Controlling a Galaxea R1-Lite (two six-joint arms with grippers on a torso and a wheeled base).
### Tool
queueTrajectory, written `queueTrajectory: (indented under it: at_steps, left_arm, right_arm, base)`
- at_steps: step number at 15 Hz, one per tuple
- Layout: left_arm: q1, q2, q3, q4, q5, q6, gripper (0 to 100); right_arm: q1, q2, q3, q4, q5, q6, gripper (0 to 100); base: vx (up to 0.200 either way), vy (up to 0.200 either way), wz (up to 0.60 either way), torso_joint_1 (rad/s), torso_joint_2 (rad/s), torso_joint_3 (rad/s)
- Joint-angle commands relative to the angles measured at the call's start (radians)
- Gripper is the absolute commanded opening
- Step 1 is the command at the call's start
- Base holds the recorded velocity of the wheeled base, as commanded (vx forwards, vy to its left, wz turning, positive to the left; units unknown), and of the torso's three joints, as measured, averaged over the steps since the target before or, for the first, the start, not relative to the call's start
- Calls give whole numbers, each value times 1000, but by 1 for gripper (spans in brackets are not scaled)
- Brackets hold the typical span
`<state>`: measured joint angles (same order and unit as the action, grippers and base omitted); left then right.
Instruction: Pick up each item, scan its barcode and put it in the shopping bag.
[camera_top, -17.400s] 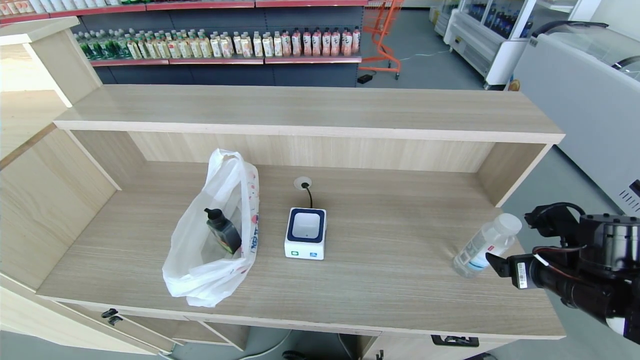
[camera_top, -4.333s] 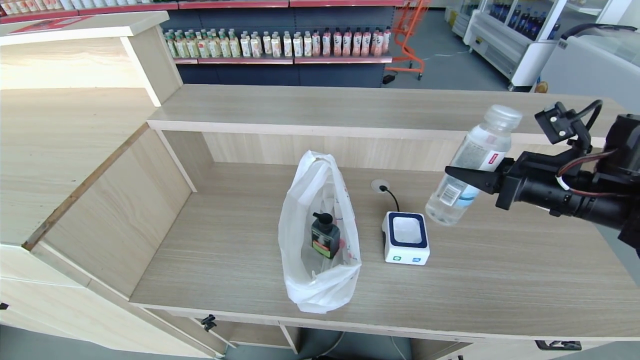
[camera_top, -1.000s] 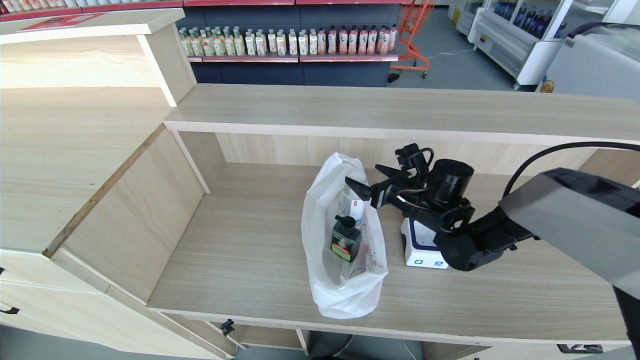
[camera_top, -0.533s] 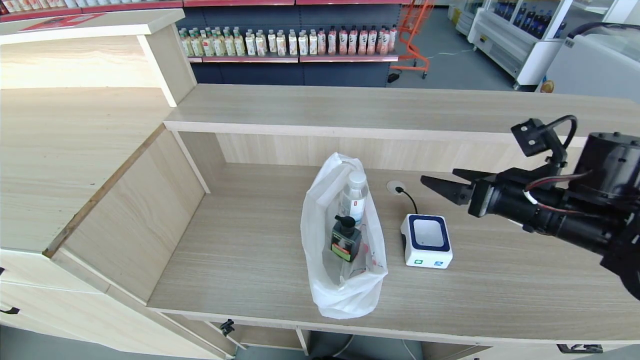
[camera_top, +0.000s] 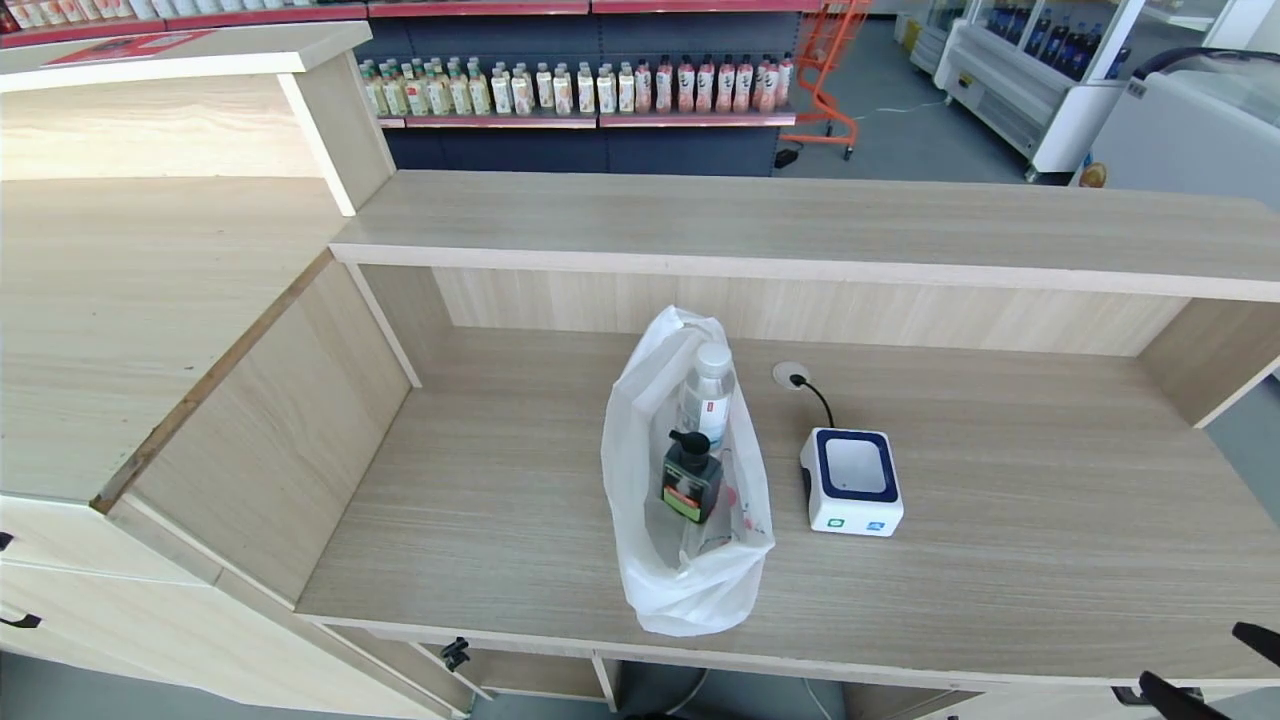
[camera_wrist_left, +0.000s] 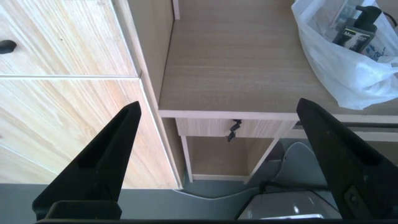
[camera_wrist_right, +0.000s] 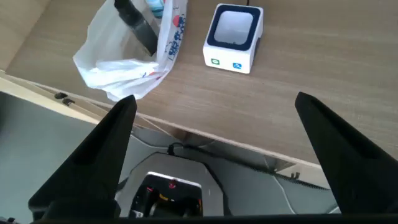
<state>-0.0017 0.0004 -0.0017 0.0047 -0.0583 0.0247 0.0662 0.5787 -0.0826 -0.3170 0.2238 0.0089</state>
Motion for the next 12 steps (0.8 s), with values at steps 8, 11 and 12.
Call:
queueTrajectory:
  at_steps: [8,11,12]
  left_arm:
    - [0,0,0,0,0,0,100]
    - [0,0,0,0,0,0,100]
    - [0,0,0,0,0,0,100]
  right_arm:
    - [-71,-579,83,303,-241,6,100]
    - [-71,-579,83,305,-241,2,0]
    - [-71,-579,83,305,-241,2,0]
  base:
    - [0,0,0,0,0,0]
    - [0,0,0,0,0,0]
    - [0,0,0,0,0,0]
